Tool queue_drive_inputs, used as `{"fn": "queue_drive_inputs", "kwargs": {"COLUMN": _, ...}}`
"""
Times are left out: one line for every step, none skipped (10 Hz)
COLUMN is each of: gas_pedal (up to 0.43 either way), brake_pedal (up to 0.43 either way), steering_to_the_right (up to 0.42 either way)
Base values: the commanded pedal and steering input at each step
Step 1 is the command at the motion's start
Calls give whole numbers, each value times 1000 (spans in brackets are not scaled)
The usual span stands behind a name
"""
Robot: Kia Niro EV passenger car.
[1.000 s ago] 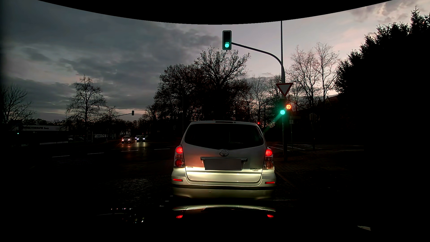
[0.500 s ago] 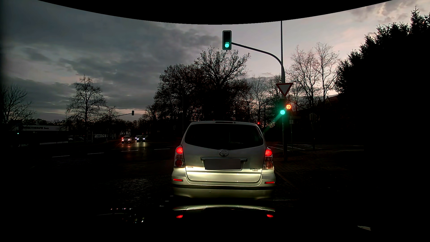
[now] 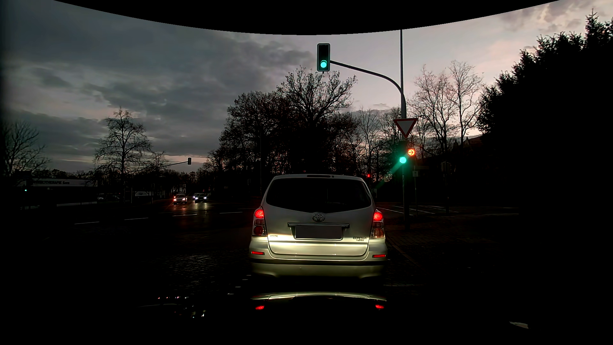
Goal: Follow the waypoints while adhering to traffic rules and regulations
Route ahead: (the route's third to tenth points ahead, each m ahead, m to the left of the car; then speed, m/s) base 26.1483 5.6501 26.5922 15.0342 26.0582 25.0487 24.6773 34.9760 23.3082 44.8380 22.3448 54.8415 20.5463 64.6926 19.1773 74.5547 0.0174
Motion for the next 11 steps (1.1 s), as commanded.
{"fn": "queue_drive_inputs", "kwargs": {"gas_pedal": 0, "brake_pedal": 0, "steering_to_the_right": 0}}
{"fn": "queue_drive_inputs", "kwargs": {"gas_pedal": 0, "brake_pedal": 0, "steering_to_the_right": 0}}
{"fn": "queue_drive_inputs", "kwargs": {"gas_pedal": 0, "brake_pedal": 0, "steering_to_the_right": -2}}
{"fn": "queue_drive_inputs", "kwargs": {"gas_pedal": 79, "brake_pedal": 0, "steering_to_the_right": -4}}
{"fn": "queue_drive_inputs", "kwargs": {"gas_pedal": 87, "brake_pedal": 0, "steering_to_the_right": -4}}
{"fn": "queue_drive_inputs", "kwargs": {"gas_pedal": 118, "brake_pedal": 0, "steering_to_the_right": -4}}
{"fn": "queue_drive_inputs", "kwargs": {"gas_pedal": 138, "brake_pedal": 0, "steering_to_the_right": -7}}
{"fn": "queue_drive_inputs", "kwargs": {"gas_pedal": 177, "brake_pedal": 0, "steering_to_the_right": -7}}
{"fn": "queue_drive_inputs", "kwargs": {"gas_pedal": 177, "brake_pedal": 0, "steering_to_the_right": -7}}
{"fn": "queue_drive_inputs", "kwargs": {"gas_pedal": 189, "brake_pedal": 0, "steering_to_the_right": -8}}
{"fn": "queue_drive_inputs", "kwargs": {"gas_pedal": 189, "brake_pedal": 0, "steering_to_the_right": -10}}
